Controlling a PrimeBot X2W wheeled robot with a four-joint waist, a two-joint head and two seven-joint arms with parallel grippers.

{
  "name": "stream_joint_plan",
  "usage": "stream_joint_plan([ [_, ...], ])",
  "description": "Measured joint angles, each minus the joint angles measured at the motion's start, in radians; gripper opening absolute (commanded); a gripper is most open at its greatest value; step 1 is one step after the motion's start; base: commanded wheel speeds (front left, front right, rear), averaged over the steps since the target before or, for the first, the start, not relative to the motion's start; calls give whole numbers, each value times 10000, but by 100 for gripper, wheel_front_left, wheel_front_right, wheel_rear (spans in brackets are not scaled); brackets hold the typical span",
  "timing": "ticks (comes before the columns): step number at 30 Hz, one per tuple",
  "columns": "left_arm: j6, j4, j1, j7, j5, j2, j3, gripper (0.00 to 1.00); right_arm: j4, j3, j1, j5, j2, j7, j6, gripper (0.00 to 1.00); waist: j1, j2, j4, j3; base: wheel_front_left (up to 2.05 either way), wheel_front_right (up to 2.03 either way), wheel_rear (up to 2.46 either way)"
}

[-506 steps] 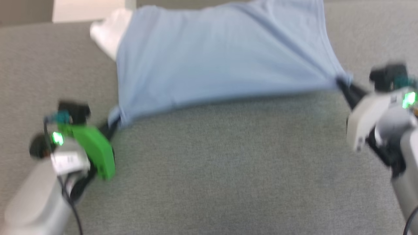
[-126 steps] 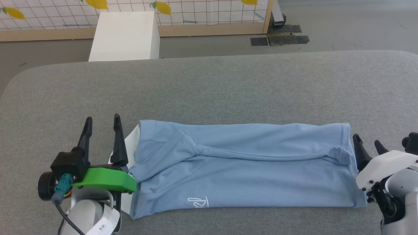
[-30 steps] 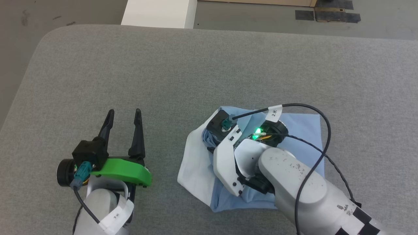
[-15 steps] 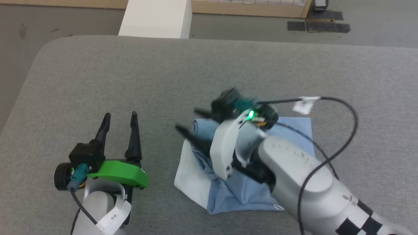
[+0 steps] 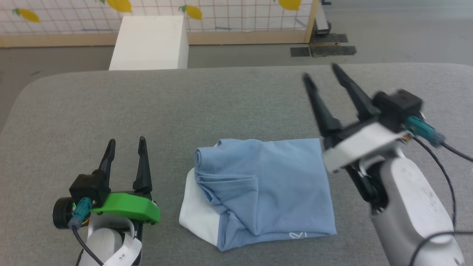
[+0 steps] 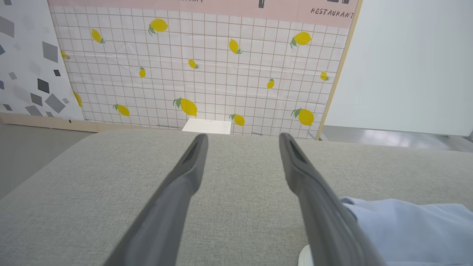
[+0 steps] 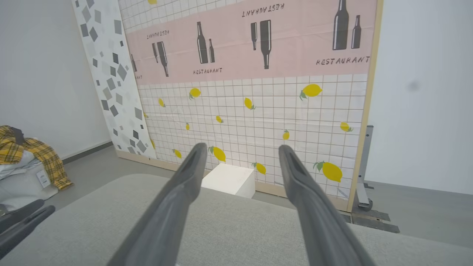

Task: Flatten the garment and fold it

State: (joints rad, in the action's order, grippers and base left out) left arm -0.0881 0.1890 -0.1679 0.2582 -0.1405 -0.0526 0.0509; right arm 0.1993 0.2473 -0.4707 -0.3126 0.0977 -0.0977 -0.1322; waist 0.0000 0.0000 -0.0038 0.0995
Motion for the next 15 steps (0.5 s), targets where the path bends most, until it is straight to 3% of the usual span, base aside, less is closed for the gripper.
stream_joint_plan([
  [5, 0, -56, 105, 0, -2, 0, -10, 100, -257, -1281, 1209, -441, -35, 619, 0, 100, 0, 0, -313, -205, 0, 0, 0],
  [10, 0, -81, 158, 0, -2, 2, -19, 100, -27, -2334, 1900, -3356, -290, 2318, 2, 100, 0, 0, -476, -318, 0, 0, 0],
  [15, 0, -81, 159, 0, -2, 2, -94, 100, 1032, -3708, 1983, -6107, -405, 4715, 4, 100, 0, 0, -406, -245, 0, 0, 0],
])
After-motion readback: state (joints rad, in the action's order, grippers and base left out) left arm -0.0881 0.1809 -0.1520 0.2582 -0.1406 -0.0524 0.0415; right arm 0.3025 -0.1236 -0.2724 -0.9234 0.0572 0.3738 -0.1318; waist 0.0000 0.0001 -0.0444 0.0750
